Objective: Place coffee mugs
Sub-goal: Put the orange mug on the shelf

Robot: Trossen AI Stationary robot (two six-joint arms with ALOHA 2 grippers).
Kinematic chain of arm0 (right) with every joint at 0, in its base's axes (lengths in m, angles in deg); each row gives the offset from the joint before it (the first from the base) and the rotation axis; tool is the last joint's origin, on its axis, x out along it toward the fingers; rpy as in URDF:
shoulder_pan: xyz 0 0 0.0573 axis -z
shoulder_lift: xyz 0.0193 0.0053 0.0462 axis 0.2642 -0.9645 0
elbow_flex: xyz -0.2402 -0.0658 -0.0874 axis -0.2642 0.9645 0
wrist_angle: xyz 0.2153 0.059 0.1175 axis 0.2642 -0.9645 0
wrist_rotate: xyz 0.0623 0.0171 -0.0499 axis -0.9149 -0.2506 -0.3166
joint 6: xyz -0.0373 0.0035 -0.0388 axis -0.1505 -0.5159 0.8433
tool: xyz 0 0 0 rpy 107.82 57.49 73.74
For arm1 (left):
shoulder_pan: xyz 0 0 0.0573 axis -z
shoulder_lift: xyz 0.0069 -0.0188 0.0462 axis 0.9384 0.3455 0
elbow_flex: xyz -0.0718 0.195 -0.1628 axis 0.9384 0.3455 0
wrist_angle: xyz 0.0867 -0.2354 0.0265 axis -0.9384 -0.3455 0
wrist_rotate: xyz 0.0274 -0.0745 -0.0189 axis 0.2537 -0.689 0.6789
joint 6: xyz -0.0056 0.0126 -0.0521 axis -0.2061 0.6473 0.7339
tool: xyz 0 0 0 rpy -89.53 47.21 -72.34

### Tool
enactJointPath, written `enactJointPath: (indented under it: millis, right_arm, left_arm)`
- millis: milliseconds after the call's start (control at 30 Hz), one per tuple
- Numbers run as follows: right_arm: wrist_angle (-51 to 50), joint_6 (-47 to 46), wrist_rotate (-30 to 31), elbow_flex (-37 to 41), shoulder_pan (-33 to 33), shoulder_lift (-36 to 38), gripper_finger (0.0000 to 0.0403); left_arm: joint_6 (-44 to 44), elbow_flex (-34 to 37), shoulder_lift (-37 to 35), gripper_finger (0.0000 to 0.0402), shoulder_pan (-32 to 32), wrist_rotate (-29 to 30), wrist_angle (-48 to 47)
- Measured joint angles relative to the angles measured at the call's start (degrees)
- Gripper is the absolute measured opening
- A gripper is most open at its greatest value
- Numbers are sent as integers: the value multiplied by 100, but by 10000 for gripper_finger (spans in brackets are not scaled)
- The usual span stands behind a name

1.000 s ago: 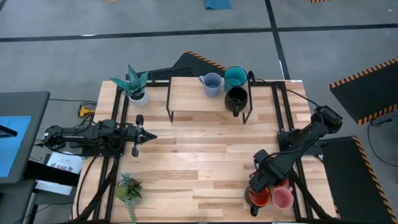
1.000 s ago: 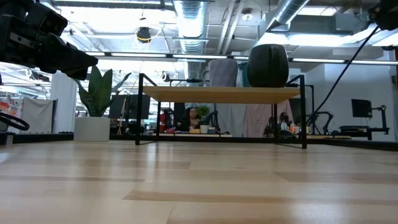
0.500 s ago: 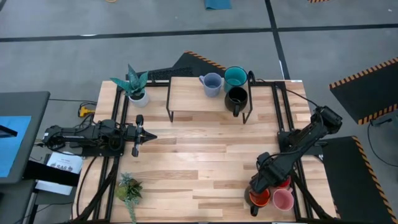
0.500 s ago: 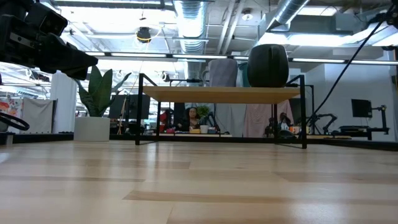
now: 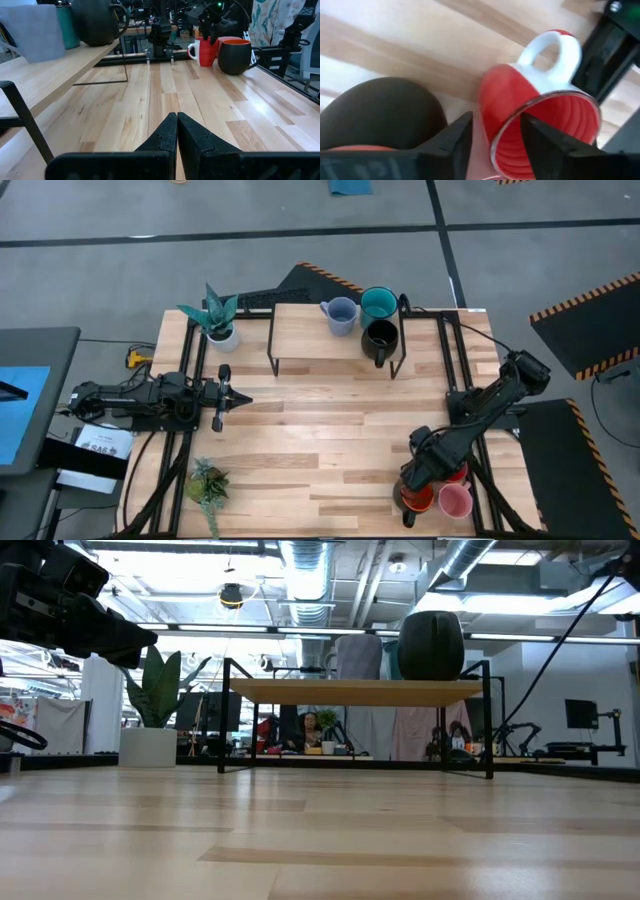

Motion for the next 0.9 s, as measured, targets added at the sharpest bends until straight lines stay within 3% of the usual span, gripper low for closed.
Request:
enactJointPath:
  millis: [333,567,900]
  right_arm:
    - [60,201,266,0,13,0,54]
    - [-193,670,496,0,31,0,42]
    - [203,2759,1146,-37,372,97,33]
  left_arm:
    - [0,0,0,0,1,0,0]
    - [0,0,0,0,0,0,0]
    - [0,1,0,0,0,0,0]
